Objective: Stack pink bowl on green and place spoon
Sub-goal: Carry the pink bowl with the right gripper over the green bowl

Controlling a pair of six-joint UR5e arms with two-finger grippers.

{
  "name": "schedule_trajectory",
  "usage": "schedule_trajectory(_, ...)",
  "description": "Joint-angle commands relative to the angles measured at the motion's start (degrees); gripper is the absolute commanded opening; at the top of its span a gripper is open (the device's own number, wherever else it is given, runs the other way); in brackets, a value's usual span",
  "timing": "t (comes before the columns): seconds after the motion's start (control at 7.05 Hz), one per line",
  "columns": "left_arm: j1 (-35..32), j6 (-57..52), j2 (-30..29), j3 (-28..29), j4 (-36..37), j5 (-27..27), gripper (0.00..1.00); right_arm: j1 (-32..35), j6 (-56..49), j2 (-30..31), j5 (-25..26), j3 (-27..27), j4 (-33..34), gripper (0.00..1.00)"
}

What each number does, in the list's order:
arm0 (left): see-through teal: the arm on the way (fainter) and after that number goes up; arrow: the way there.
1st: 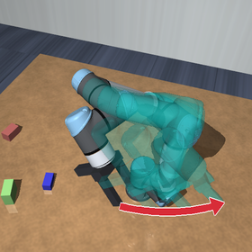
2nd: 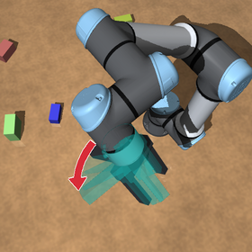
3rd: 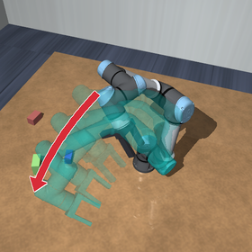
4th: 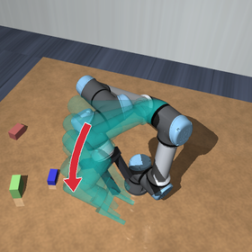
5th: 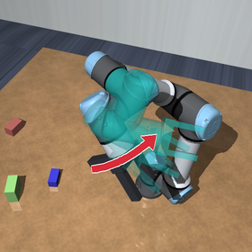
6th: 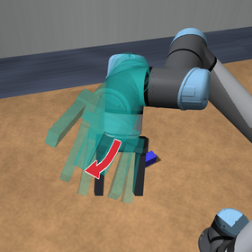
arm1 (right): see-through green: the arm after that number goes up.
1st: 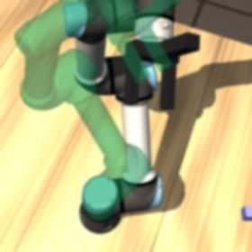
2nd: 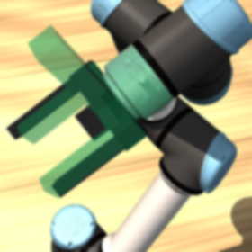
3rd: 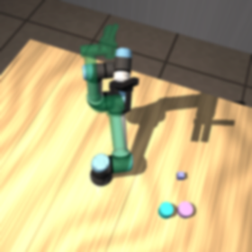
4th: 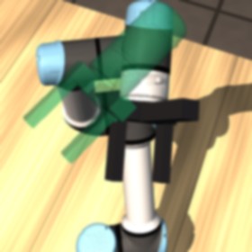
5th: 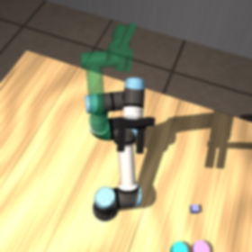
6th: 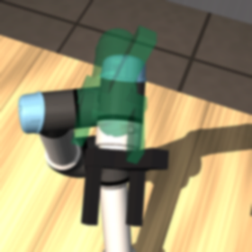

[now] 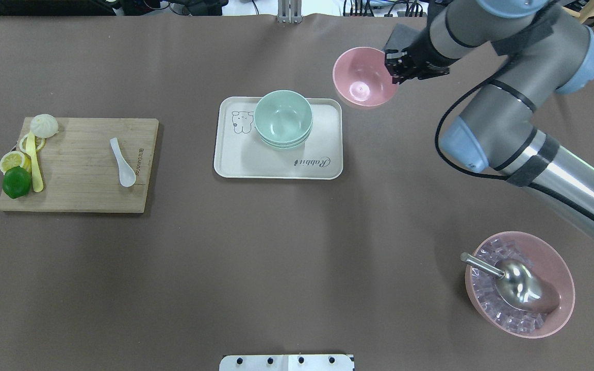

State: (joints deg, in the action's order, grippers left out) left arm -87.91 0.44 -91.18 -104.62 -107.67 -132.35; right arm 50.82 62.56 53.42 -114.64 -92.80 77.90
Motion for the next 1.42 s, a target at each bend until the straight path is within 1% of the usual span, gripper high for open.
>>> schedule_trajectory(0.0, 0.0, 0.0, 0.0, 0.0, 0.0, 0.0, 0.98, -6.1, 5.8, -10.7, 6.1, 2.8, 12.6, 0.0)
schedule_trajectory(0.14, 0.0, 0.0, 0.1, -0.1, 0.0, 0.0, 0.98, -7.9, 8.6, -14.6, 7.8, 7.2, 13.8, 0.0)
schedule_trajectory(0.28, 0.0, 0.0, 0.1, -0.1, 0.0, 0.0, 0.98, -10.1, 9.3, -16.7, 10.9, 11.4, 13.3, 0.0)
schedule_trajectory(0.43, 0.0, 0.0, 0.1, -0.1, 0.0, 0.0, 0.98, -11.3, 10.0, -17.3, 12.2, 12.5, 13.3, 0.0)
schedule_trajectory(0.57, 0.0, 0.0, 0.1, -0.1, 0.0, 0.0, 0.98, -11.6, 10.0, -17.2, 12.3, 12.7, 12.5, 0.0)
schedule_trajectory(0.85, 0.0, 0.1, 0.1, -0.1, 0.0, 0.0, 0.98, -12.2, 10.1, -17.2, 12.9, 16.5, 6.7, 0.0)
schedule_trajectory(1.28, 0.0, 0.1, 0.1, -0.1, 0.0, 0.0, 0.98, -12.6, 9.6, -16.9, 13.0, 17.4, 6.1, 0.0)
